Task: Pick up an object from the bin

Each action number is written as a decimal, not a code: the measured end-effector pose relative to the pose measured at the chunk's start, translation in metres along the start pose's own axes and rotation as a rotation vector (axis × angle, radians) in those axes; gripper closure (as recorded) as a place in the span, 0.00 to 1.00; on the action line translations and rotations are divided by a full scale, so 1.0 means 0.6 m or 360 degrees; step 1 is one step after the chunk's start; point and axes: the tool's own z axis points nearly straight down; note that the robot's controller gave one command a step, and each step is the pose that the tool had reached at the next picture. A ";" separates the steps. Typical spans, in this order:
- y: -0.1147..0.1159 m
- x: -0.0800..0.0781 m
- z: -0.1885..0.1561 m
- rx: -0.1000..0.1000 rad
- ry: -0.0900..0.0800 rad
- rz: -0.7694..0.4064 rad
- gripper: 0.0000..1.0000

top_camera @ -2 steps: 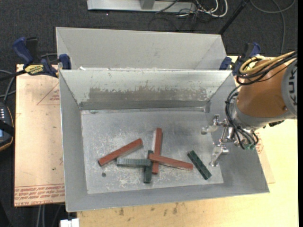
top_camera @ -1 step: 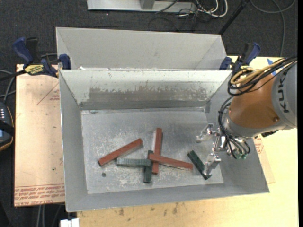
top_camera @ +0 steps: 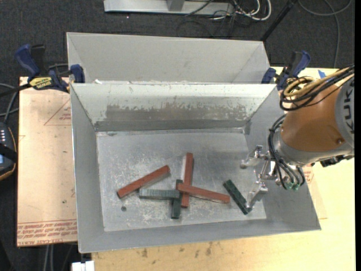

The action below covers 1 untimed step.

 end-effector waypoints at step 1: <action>0.004 0.000 0.111 0.0000 -0.0011 -0.0025 0.00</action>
Offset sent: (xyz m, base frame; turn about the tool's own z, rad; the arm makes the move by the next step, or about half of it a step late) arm -0.0194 0.0114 -0.0670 -0.0161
